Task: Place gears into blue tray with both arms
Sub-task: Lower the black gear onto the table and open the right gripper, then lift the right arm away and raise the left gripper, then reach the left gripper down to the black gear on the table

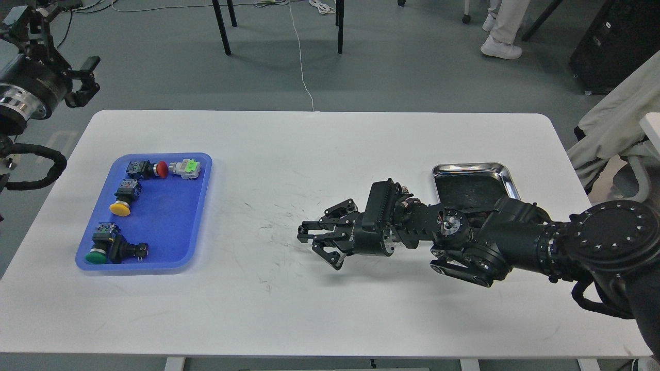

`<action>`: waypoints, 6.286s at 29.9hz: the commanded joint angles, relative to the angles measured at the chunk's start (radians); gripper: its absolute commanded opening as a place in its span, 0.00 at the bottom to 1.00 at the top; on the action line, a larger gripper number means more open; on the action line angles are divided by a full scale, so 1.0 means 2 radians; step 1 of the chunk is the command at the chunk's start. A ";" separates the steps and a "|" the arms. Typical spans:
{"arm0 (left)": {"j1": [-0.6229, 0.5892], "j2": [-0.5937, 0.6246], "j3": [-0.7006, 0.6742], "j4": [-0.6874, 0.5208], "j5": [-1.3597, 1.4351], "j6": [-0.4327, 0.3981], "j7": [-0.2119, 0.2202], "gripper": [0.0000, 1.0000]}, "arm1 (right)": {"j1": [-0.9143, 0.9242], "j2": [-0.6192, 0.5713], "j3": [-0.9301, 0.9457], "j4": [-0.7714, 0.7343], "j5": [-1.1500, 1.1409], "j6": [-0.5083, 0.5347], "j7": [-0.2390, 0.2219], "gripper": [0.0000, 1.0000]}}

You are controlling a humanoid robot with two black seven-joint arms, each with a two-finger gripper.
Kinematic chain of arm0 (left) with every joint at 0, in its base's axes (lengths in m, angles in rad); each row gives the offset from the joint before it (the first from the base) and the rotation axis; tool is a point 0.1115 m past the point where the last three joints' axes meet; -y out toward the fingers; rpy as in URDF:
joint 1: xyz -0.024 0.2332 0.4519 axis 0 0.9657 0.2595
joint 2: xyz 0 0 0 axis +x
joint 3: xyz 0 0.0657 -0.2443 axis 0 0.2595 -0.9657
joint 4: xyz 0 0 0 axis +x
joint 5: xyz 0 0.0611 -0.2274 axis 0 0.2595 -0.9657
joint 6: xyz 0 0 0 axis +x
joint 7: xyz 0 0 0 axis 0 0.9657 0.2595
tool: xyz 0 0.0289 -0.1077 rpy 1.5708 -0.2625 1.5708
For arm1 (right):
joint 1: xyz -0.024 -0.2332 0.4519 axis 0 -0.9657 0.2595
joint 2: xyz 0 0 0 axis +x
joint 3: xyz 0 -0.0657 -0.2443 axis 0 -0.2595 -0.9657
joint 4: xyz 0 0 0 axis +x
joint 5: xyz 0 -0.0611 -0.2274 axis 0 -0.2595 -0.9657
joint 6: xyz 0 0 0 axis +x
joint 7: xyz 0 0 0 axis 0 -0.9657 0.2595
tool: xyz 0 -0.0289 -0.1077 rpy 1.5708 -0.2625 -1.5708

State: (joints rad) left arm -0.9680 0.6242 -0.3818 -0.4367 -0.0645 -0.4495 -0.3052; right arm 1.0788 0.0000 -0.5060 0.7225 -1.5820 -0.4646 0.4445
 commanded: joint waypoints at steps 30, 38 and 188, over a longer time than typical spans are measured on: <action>0.005 0.003 0.001 0.001 0.001 0.000 -0.003 0.98 | 0.012 0.000 0.067 -0.010 0.043 0.005 -0.004 0.61; 0.006 -0.002 0.001 0.004 0.004 0.003 -0.045 0.99 | 0.078 0.000 0.076 -0.016 0.177 0.006 -0.004 0.63; -0.153 -0.245 0.567 -0.233 0.711 0.306 -0.083 0.75 | -0.025 -0.239 0.397 -0.011 0.628 0.072 -0.015 0.88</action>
State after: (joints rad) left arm -1.2733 0.1346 0.7481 -0.9069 1.3575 0.1586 -0.4645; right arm 1.0403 -0.4772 0.2846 0.7006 -0.3409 -0.3216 0.4128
